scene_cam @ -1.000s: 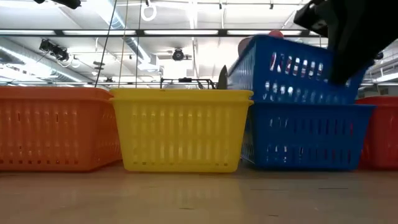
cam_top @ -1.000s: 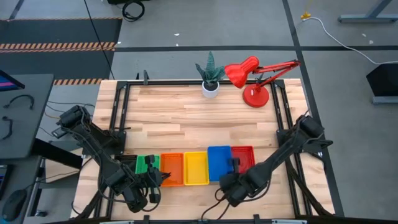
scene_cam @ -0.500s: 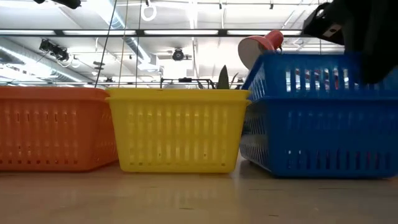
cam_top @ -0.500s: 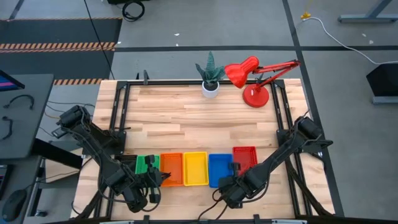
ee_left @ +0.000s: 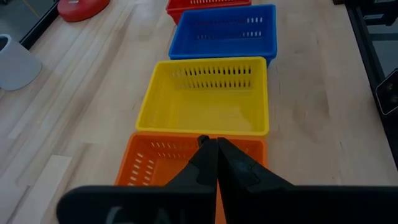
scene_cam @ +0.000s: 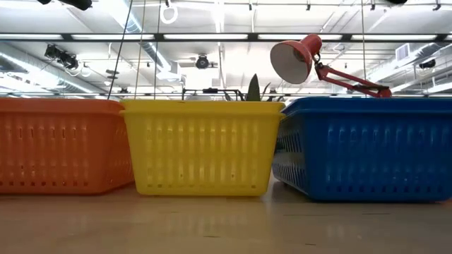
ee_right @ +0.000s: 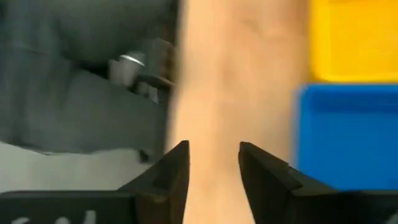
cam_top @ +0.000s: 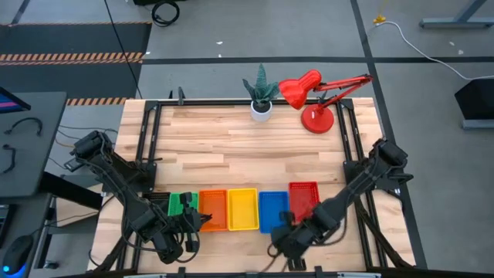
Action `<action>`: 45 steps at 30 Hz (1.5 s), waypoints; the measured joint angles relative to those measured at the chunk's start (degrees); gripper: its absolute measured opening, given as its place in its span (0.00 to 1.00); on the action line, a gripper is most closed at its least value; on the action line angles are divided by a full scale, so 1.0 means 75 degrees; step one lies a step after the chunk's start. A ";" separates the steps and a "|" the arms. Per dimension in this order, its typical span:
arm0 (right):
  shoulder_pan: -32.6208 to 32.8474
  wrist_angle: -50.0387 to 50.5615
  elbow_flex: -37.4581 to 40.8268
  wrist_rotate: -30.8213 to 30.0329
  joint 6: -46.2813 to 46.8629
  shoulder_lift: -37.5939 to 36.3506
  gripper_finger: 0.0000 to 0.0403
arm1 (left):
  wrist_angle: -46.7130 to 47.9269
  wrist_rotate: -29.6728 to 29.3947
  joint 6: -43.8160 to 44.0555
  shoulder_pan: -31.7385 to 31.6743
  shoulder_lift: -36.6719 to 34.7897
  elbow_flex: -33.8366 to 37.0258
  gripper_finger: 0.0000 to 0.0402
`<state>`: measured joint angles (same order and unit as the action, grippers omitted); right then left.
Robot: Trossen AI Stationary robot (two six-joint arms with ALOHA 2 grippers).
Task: Stack baskets by color
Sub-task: Stack the right blue bin on top of the left blue bin, then adjust the stacked red bins
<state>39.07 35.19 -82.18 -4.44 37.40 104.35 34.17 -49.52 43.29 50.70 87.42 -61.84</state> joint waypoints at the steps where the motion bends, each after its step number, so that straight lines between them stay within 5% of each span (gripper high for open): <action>1: 0.0060 -0.0280 -0.0002 0.0027 0.0045 0.0057 0.33 | -0.0003 -0.0001 0.0003 0.0001 0.0000 0.0000 0.02; 11: 0.0161 -0.0329 0.0013 0.0157 0.0213 0.1015 0.02 | -0.0021 0.0000 0.0006 0.0000 0.0000 0.0000 0.02; 37: -0.0339 0.0409 -0.0022 -0.1721 -0.0476 0.1157 0.01 | -0.0073 0.0000 0.0009 0.0002 0.0000 0.0000 0.02; 45: 0.0170 0.2735 -0.0998 -0.2433 -0.0338 0.0515 0.01 | -0.0070 0.0003 0.0010 0.0001 0.0000 0.0000 0.02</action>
<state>40.35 55.70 -89.67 -22.69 34.87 108.22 33.65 -49.50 43.36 50.71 87.42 -61.84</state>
